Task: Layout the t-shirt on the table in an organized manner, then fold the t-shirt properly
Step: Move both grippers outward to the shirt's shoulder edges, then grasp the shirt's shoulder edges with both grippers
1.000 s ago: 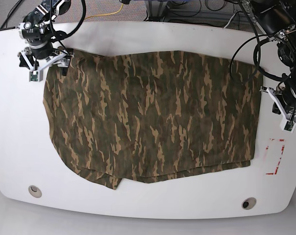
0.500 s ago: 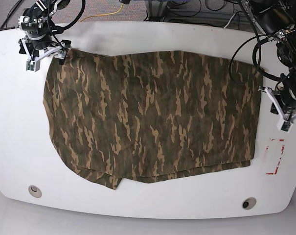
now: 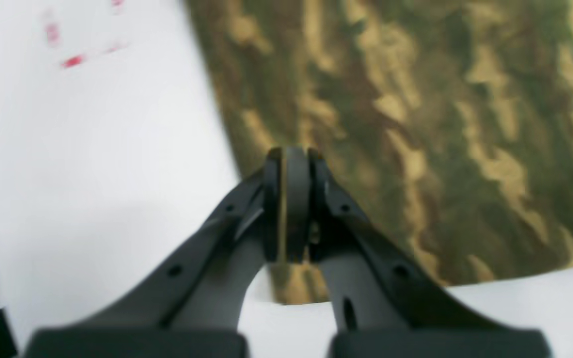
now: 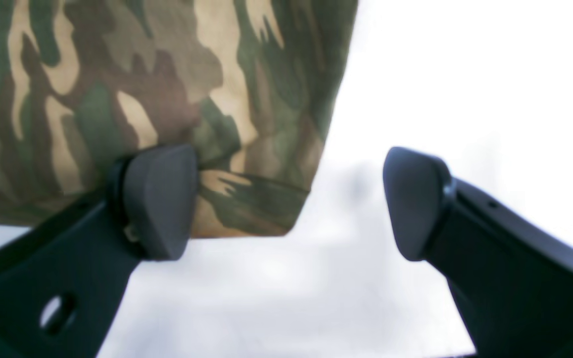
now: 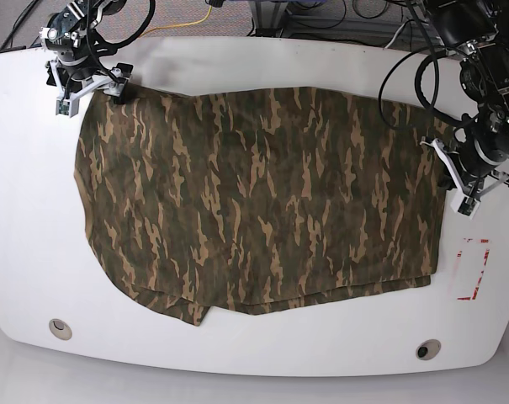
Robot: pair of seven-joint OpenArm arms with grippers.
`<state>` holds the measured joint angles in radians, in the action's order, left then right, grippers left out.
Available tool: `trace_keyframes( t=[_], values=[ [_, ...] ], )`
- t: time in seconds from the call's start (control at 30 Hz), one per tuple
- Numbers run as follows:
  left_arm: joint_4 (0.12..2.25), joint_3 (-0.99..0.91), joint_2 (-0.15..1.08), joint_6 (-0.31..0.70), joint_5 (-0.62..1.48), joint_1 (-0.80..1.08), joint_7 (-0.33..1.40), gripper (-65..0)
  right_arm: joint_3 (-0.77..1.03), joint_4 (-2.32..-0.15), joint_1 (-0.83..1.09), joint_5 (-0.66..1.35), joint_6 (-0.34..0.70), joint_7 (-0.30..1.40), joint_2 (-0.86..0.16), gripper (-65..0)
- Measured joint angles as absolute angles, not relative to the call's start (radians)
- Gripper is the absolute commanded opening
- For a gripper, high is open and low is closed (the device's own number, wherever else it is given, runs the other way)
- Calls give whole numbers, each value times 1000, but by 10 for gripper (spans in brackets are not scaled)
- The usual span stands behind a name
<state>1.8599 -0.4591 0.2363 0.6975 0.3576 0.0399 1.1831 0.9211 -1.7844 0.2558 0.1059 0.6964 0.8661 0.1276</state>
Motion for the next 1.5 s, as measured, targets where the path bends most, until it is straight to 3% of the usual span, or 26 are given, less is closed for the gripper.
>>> trace_keyframes(
  t=[0.13, 0.3, 0.5, 0.6, 1.0, 1.17, 1.5],
  values=[
    [1860, -438, 218, 697, 290, 61, 1101, -646, 900, -1768, 256, 108, 694, 859, 121, -162],
    [1860, -408, 208, 699, 265, 80, 1059, -646, 881, -1760, 250, 113, 690, 840, 125, -282],
    [1860, -410, 211, 698, 254, 83, 1060, -646, 881, -1759, 253, 113, 690, 842, 125, -556],
    [1860, -410, 212, 698, 254, 83, 1059, -646, 881, -1760, 253, 130, 693, 850, 126, -650],
    [1859, -396, 215, 698, 250, 83, 1057, -646, 821, -2027, 284, 160, 691, 1111, 126, -650],
    [1859, -337, 223, 698, 249, 90, 1054, -646, 791, -2020, 226, 294, 706, 1230, 72, -650],
    [1858, -305, 237, 698, 248, 112, 1057, -646, 680, -2007, 76, 407, 696, 1286, 42, -648]
  ],
)
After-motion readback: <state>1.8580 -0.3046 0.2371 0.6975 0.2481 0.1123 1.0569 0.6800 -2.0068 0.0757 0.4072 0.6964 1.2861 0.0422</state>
